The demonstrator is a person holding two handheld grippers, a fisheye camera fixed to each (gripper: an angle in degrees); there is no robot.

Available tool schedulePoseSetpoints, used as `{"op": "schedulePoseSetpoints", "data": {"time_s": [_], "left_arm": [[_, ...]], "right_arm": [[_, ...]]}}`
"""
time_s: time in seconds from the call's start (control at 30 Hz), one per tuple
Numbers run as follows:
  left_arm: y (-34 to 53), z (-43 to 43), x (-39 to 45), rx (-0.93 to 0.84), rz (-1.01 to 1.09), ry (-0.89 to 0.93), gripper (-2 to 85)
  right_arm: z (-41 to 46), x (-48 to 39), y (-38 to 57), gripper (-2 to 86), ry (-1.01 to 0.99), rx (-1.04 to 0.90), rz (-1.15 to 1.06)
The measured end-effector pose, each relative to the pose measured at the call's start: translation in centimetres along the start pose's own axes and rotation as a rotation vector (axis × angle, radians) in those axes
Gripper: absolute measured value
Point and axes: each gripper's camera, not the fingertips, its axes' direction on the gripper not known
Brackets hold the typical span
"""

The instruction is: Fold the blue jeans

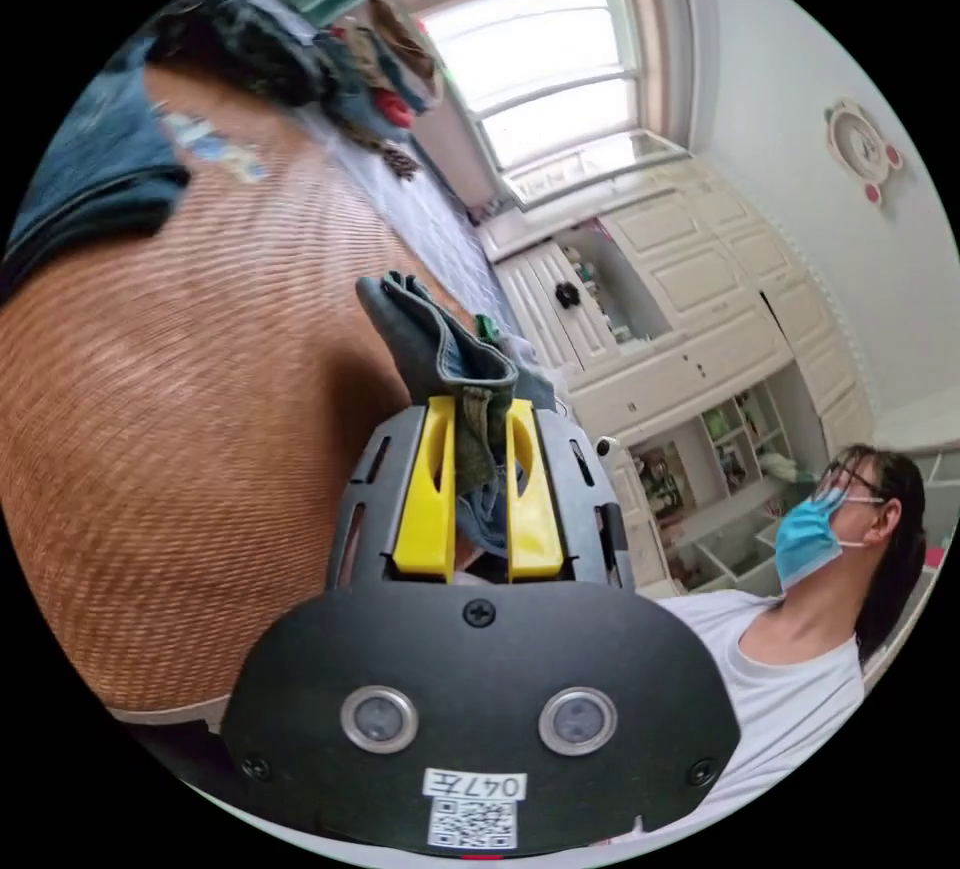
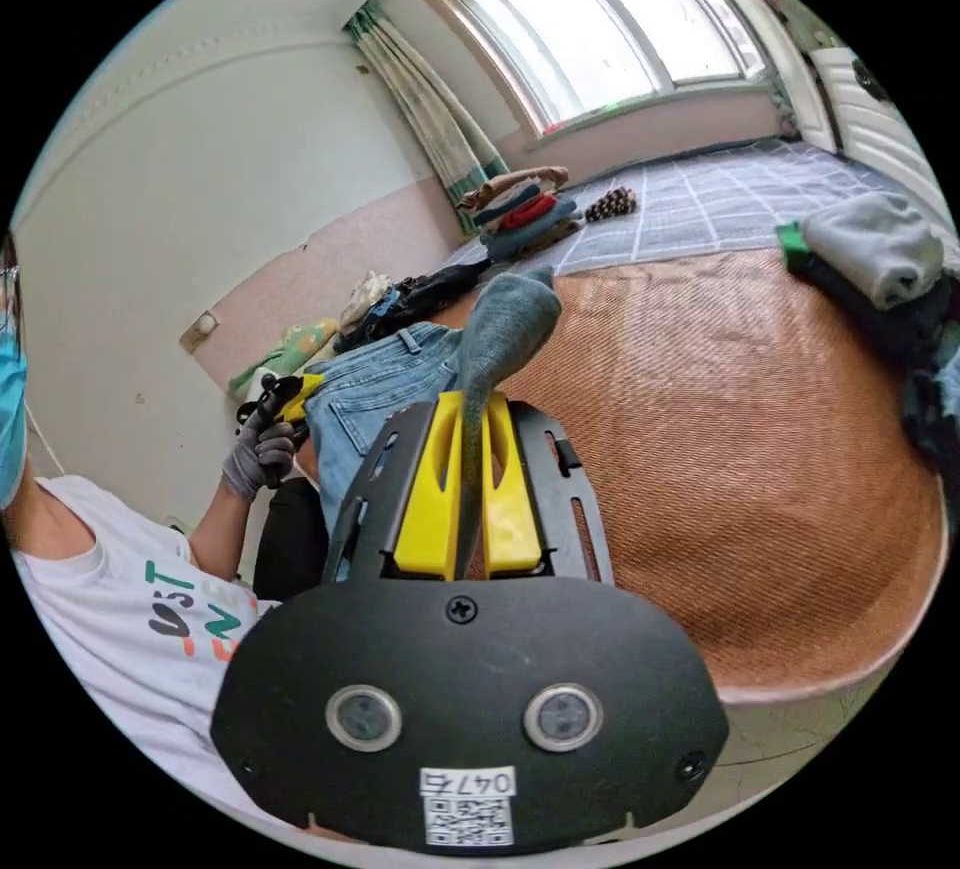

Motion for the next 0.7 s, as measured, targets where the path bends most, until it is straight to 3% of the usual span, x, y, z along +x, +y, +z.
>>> {"op": "schedulePoseSetpoints", "data": {"time_s": [0.17,0.33,0.43,0.5,0.57,0.63,0.7], "left_arm": [[-2.6,16.5,9.2,-0.204,0.089,0.243,7.5],[-8.0,42.5,21.8,-0.443,0.181,0.426,7.6],[-11.3,58.1,26.1,-0.504,0.150,0.375,8.1],[-11.2,65.5,26.3,-0.531,0.173,0.202,9.8],[-9.2,69.2,25.4,-0.590,0.188,0.054,12.6],[-5.1,68.0,24.4,-0.601,0.229,0.107,13.2],[-2.1,64.2,23.4,-0.624,0.286,0.138,12.6]], "right_arm": [[-19.7,2.4,9.3,-0.2,0.134,0.201,0.130],[-34.7,4.0,10.9,0.1,0.447,0.311,0.174],[-41.4,9.9,9.2,1.7,0.619,0.372,0.267],[-43.0,18.6,9.5,10.8,0.777,0.311,0.452],[-43.1,25.0,12.4,14.4,0.782,0.175,0.674],[-43.0,24.2,17.2,13.2,0.680,0.291,0.679],[-40.4,17.6,23.7,11.0,0.597,0.462,0.550]]}}
